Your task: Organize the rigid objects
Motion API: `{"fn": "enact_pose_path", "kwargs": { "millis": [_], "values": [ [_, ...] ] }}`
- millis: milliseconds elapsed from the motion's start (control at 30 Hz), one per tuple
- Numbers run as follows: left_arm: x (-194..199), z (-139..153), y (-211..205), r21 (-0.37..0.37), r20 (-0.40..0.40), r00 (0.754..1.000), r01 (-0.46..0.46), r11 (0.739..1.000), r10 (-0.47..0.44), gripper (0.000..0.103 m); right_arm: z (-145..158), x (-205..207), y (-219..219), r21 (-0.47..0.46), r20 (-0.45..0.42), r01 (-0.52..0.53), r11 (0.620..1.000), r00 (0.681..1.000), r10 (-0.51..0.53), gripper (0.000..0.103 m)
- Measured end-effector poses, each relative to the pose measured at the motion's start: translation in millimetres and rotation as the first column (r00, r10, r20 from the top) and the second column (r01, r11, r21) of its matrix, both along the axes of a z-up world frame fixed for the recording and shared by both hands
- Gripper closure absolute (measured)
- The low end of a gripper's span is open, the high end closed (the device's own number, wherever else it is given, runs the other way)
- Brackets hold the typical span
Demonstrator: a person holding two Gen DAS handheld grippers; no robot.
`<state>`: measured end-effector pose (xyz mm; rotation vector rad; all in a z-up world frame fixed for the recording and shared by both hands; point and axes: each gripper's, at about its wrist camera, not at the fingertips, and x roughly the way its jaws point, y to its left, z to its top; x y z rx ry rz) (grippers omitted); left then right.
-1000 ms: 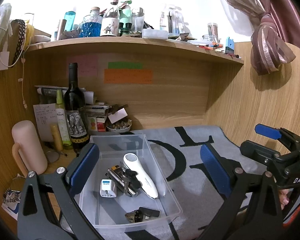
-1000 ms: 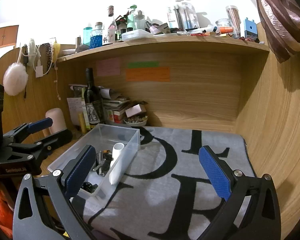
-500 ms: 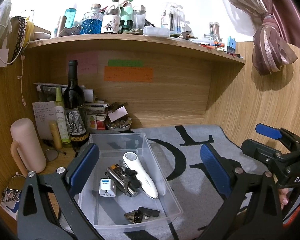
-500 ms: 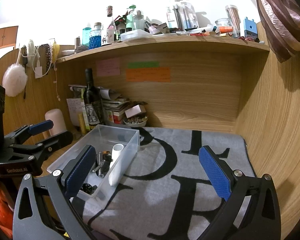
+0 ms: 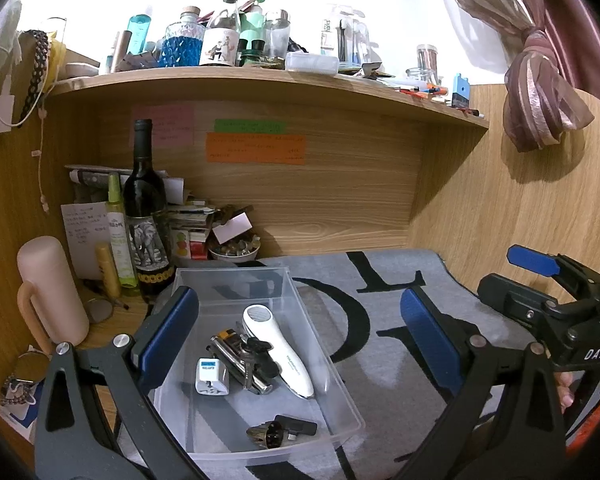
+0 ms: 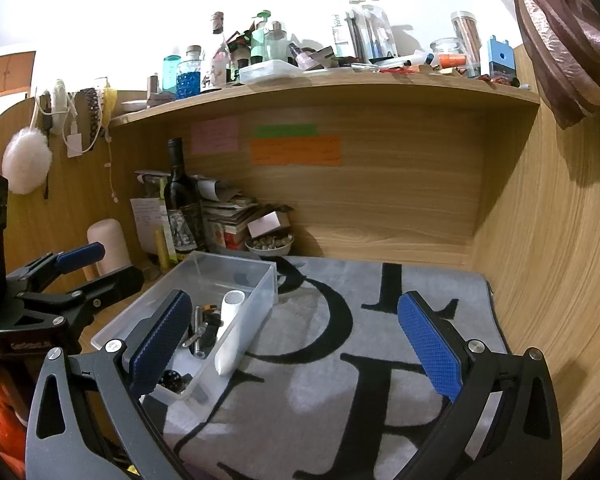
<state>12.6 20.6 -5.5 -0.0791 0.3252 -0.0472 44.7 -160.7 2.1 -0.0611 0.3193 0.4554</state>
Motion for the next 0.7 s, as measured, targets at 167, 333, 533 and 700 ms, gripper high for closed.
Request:
{"fn": "enact_pose_path", "kwargs": {
  "millis": [167,333,533,700],
  "values": [
    [4.2,-1.6,1.6,-0.029,-0.011,1.0,0.022,0.999,-0.022,0.001,0.1,1.4,-1.2,0.0,0.0,-0.005,1.0,1.0,0.005,0.0],
    [6.6,-2.8,2.6,-0.032,-0.018,1.0,0.024,0.999,-0.025,0.001,0.3,2.4,-1.5,0.0,0.0,-0.006,1.0,1.0,0.006,0.0],
    [7.7,-3.9,1.8,-0.028,-0.026,0.999,0.036,0.999,-0.037,0.001,0.3,6.4,-3.4,0.001,-0.005,-0.01,1.0,1.0,0.01,0.0],
    [8.2,-4.5,1.4,-0.032,-0.03,0.999,0.039,0.999,-0.039,0.001,-0.5,8.5,-4.2,0.001,-0.008,-0.01,1.0,1.0,0.01,0.0]
  ]
}}
